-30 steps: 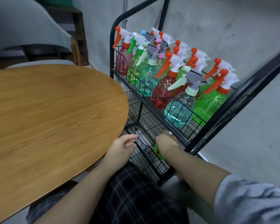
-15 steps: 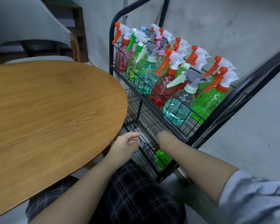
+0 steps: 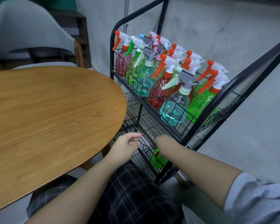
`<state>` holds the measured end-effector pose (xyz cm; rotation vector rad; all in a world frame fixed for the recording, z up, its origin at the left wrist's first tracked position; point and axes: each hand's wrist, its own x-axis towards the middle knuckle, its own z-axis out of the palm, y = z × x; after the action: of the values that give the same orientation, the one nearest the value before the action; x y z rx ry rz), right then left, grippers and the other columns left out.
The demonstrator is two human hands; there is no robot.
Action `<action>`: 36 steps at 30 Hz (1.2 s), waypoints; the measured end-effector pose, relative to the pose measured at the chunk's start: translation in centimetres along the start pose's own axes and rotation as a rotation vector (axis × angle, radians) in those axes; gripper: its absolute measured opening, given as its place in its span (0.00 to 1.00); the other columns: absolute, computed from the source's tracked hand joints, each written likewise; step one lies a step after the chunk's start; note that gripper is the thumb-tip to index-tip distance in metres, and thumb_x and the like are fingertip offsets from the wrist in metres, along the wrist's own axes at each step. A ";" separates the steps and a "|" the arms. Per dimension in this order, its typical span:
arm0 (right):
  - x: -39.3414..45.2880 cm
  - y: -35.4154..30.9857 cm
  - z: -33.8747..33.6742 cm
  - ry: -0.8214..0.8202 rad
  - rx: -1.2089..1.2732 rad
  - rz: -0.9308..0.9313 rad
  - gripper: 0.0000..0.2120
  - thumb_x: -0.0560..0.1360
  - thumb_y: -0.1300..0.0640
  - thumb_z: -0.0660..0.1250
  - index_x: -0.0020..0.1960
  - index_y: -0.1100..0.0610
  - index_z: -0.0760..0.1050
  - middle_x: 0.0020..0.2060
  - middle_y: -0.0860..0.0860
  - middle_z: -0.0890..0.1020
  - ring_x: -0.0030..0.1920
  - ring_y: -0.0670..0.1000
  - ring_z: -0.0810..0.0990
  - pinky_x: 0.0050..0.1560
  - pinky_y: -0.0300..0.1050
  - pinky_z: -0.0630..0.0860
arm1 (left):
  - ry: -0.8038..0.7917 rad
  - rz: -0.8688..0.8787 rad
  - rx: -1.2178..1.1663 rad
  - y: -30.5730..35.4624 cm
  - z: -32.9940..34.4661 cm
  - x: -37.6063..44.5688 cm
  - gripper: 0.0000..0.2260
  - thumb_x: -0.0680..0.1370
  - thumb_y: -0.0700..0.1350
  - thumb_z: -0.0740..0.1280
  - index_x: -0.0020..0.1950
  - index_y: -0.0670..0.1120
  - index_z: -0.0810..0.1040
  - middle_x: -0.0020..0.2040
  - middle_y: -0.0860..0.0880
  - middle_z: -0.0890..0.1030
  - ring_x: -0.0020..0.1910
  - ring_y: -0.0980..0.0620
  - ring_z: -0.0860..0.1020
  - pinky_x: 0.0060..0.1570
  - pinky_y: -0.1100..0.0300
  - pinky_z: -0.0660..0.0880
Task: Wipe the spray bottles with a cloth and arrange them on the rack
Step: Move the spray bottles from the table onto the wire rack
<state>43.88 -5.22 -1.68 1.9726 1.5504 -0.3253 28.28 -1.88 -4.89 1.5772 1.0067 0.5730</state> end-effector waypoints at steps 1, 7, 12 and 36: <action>-0.2 -0.3 -0.1 0.023 -0.027 0.007 0.14 0.77 0.67 0.61 0.63 0.64 0.73 0.61 0.59 0.76 0.60 0.57 0.77 0.57 0.47 0.76 | -0.008 -0.003 0.009 -0.1 0.2 0.1 0.14 0.80 0.38 0.64 0.63 0.51 0.77 0.59 0.52 0.79 0.48 0.62 0.79 0.53 0.66 0.76; 0.0 -0.4 0.9 0.073 -0.125 0.046 0.17 0.78 0.65 0.62 0.66 0.61 0.71 0.63 0.57 0.74 0.62 0.57 0.75 0.54 0.47 0.77 | -0.102 -0.048 0.151 -0.3 2.1 1.7 0.16 0.81 0.40 0.64 0.68 0.48 0.74 0.62 0.51 0.77 0.39 0.56 0.77 0.33 0.70 0.71; -1.1 -0.3 2.0 0.228 -0.115 -0.037 0.24 0.78 0.63 0.63 0.72 0.63 0.61 0.66 0.60 0.66 0.69 0.58 0.65 0.62 0.51 0.74 | -0.200 -0.068 0.114 0.1 4.3 3.3 0.12 0.81 0.36 0.60 0.54 0.48 0.81 0.50 0.44 0.81 0.45 0.49 0.74 0.39 0.61 0.69; -4.4 3.3 7.1 0.496 0.005 -0.525 0.12 0.74 0.72 0.59 0.56 0.66 0.73 0.56 0.62 0.74 0.59 0.61 0.70 0.53 0.58 0.75 | -0.244 0.000 0.441 1.0 9.5 7.1 0.09 0.80 0.42 0.66 0.43 0.44 0.84 0.43 0.45 0.84 0.40 0.51 0.78 0.46 0.57 0.76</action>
<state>46.97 -13.41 -3.93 1.6962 2.3872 -0.0386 39.88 -0.99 -7.43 1.9781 0.9881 0.1513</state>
